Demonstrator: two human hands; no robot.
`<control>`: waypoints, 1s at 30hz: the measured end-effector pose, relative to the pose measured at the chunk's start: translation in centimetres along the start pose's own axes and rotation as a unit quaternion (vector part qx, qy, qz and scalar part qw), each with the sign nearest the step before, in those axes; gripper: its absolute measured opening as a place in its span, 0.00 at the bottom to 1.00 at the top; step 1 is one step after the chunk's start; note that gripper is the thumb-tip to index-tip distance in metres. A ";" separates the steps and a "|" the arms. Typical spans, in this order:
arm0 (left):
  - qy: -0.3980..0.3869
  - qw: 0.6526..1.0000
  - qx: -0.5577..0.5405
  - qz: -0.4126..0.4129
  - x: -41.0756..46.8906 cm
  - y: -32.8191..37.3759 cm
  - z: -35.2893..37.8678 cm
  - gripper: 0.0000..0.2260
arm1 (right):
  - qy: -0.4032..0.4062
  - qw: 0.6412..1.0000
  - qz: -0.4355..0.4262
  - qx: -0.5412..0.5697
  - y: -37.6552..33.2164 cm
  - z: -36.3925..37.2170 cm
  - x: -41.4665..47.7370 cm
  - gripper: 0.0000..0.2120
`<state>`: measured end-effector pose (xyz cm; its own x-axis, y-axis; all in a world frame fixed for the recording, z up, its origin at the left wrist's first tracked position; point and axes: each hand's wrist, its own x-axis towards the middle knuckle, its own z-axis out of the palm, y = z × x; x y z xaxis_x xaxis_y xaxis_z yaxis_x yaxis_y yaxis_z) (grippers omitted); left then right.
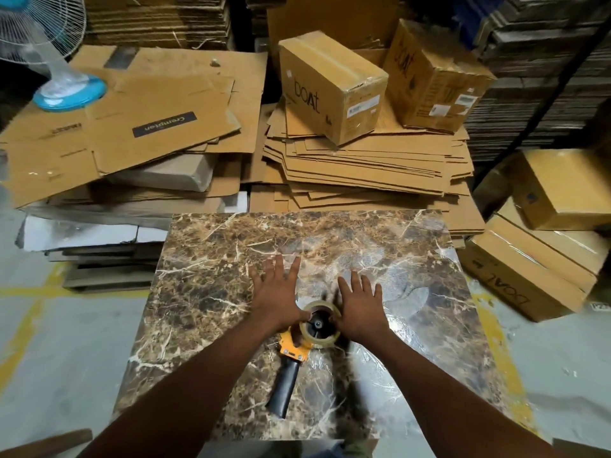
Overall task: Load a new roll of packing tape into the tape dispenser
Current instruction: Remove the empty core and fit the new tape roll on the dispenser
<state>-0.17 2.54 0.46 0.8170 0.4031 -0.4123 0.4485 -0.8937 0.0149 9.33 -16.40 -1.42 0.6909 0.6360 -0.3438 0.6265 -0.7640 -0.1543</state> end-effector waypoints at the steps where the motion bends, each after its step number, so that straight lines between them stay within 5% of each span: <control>1: 0.003 1.000 0.003 0.001 0.1 0.0 0.0 0.64 | -0.001 1.000 -0.002 -0.001 0.0 -0.1 0.1 0.44; 9: 0.004 1.000 -0.007 0.019 0.8 -0.3 0.3 0.59 | -0.018 1.000 -0.011 -0.022 -0.4 0.1 1.0 0.40; 16: -0.006 0.977 -0.005 0.213 0.3 -1.2 0.6 0.33 | -0.051 0.994 -0.090 -0.033 0.6 -0.2 1.0 0.36; 30: -0.051 0.968 0.091 0.228 0.0 -0.3 -0.1 0.44 | -0.072 0.981 -0.174 -0.050 2.3 -0.3 -0.3 0.46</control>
<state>-0.26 2.81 0.53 0.8705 -0.0541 -0.4893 -0.0288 -0.9978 0.0591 10.67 -18.34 -1.40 0.3750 0.8295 -0.4139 0.8526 -0.4839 -0.1972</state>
